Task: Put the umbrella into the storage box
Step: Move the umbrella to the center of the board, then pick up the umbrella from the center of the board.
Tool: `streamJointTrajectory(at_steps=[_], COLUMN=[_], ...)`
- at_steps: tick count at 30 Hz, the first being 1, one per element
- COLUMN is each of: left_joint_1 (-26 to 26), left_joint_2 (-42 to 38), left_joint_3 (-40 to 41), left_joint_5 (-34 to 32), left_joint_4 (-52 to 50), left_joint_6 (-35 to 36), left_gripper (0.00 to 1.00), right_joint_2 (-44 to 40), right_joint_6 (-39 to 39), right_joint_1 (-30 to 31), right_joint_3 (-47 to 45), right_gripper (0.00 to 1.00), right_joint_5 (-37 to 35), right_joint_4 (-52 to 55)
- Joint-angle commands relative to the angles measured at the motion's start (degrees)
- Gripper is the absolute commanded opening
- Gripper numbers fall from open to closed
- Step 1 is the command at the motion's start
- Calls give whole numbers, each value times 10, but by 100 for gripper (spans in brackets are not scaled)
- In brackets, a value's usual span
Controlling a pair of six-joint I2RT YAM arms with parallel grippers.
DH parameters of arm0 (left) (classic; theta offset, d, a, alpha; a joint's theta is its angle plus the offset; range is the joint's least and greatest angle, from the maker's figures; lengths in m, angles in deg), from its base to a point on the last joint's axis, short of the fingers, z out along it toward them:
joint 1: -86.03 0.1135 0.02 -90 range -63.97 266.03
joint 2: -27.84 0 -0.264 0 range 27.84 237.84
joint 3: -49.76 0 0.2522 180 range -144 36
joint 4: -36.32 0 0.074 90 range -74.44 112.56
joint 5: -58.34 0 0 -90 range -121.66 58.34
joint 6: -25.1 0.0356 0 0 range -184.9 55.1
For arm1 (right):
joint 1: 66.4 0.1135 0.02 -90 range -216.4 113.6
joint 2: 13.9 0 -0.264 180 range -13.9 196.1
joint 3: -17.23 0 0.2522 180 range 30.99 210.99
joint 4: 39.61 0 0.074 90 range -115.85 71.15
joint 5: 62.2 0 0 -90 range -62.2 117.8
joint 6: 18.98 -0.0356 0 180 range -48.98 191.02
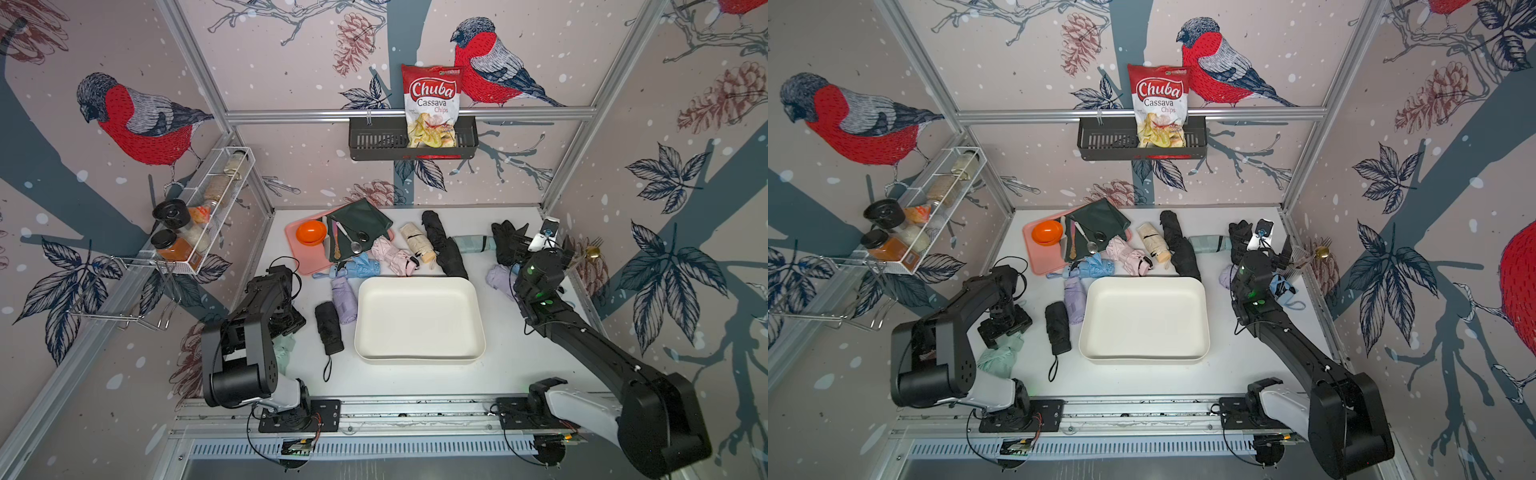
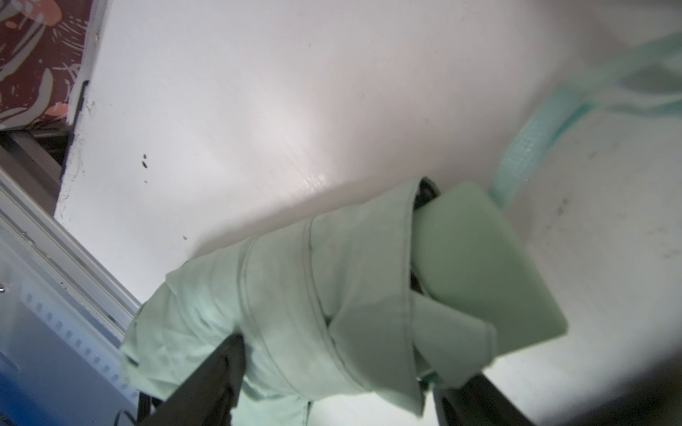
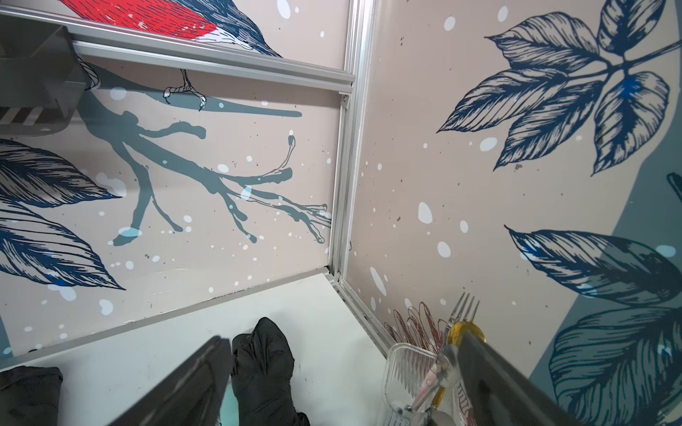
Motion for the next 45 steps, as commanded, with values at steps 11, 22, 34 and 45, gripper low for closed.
streamJointTrajectory(at_steps=[11, 22, 34, 45], left_joint_1=[1, 1, 1, 9], left_joint_2=[61, 65, 67, 75], left_joint_3=[-65, -143, -196, -137], left_joint_5=[223, 180, 75, 117], left_joint_4=[198, 126, 8, 44], left_joint_6=[-34, -29, 59, 89], left_gripper=[70, 93, 98, 79], right_joint_2=[20, 54, 64, 70], right_joint_6=[29, 57, 53, 57], right_joint_1=[22, 62, 62, 61], right_joint_3=[19, 31, 38, 41], right_gripper=[100, 100, 100, 100], right_joint_5=[-27, -60, -55, -58], right_joint_4=[-27, -29, -45, -55])
